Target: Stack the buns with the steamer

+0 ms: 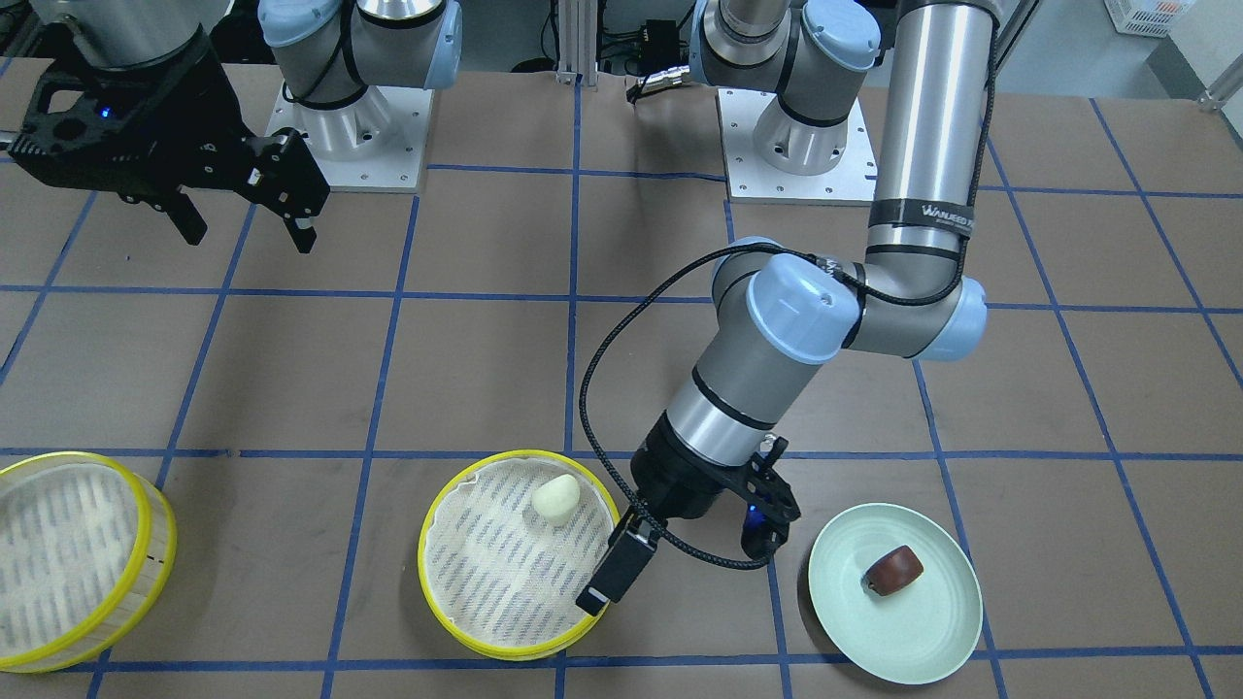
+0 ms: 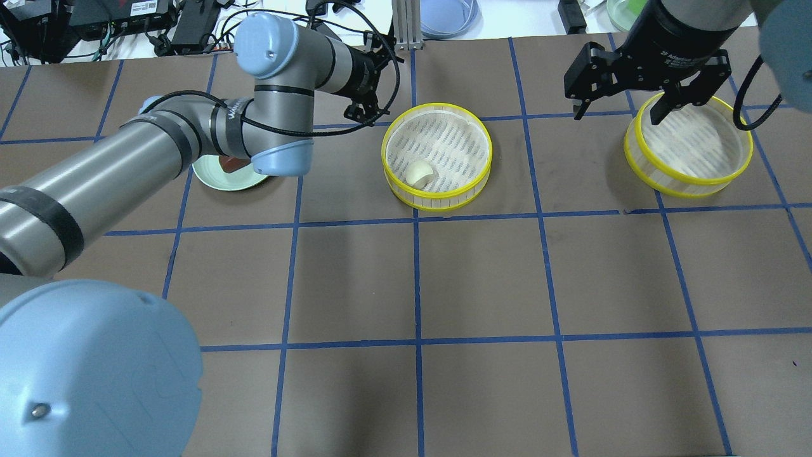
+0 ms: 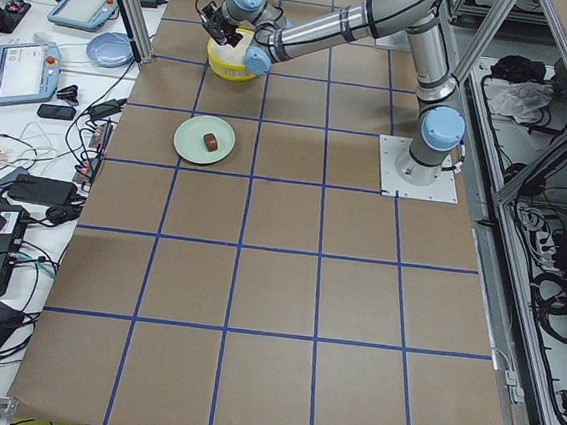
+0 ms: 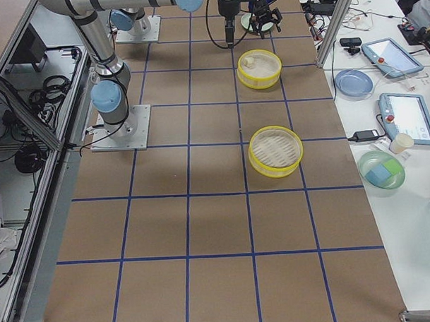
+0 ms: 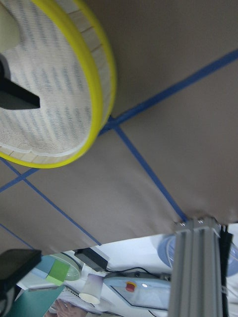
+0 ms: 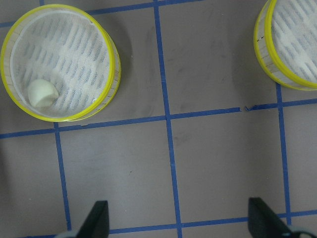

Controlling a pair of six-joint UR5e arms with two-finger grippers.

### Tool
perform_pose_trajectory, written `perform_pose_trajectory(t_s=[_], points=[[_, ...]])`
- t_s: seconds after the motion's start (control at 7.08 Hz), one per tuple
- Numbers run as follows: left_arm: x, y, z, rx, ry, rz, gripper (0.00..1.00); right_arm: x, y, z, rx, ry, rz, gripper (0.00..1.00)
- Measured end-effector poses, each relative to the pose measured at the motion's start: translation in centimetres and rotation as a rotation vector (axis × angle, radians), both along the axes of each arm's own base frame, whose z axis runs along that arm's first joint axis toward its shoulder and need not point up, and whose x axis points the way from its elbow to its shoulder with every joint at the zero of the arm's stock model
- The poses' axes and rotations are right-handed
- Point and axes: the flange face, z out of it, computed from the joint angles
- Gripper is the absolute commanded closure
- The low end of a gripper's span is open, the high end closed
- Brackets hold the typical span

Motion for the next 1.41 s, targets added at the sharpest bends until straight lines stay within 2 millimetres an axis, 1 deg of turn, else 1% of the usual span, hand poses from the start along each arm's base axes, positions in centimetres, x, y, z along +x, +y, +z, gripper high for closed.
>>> perform_pose_trajectory(t_s=[0.14,0.28,0.42,0.56,0.71,0.85,0.99,1.13,1.27,1.41], points=[[4.1,-1.2,1.3,-0.071,-0.08,-0.071,0.0,-3.6,-1.5,-1.0,0.014,-0.006,0.004,0.0],[8.7,-2.2,1.7,-0.127,-0.182,-0.163,0.0,-7.9,-3.3,-2.0,0.023,-0.006,0.003,0.0],[14.2,-2.9,1.3,-0.16,-0.311,-0.314,0.0,-13.0,-5.6,-3.3,0.031,-0.005,-0.007,0.0],[18.9,-3.0,0.4,-0.155,-0.402,-0.445,0.0,-18.2,-8.0,-5.4,0.027,0.002,-0.017,0.0],[22.0,-2.8,-0.7,-0.121,-0.499,-0.535,0.0,-22.9,-10.0,-7.8,0.007,0.018,-0.027,0.0],[24.1,-2.4,-2.2,-0.068,-0.628,-0.636,0.0,-27.0,-11.5,-11.0,0.001,0.024,-0.048,0.0],[25.1,-2.1,-3.6,-0.018,-0.7,-0.731,0.0,-30.0,-12.8,-14.5,0.001,0.022,-0.062,0.0],[25.4,-2.0,-5.2,0.025,-0.711,-0.775,0.0,-32.1,-14.1,-17.9,-0.008,0.026,-0.063,0.0],[25.5,-1.8,-6.8,0.066,-0.695,-0.781,0.0,-33.1,-14.8,-20.5,-0.003,0.026,-0.062,0.0],[25.5,-1.5,-8.5,0.105,-0.671,-0.782,0.0,-33.7,-15.2,-22.1,0.007,0.027,-0.054,0.01]])
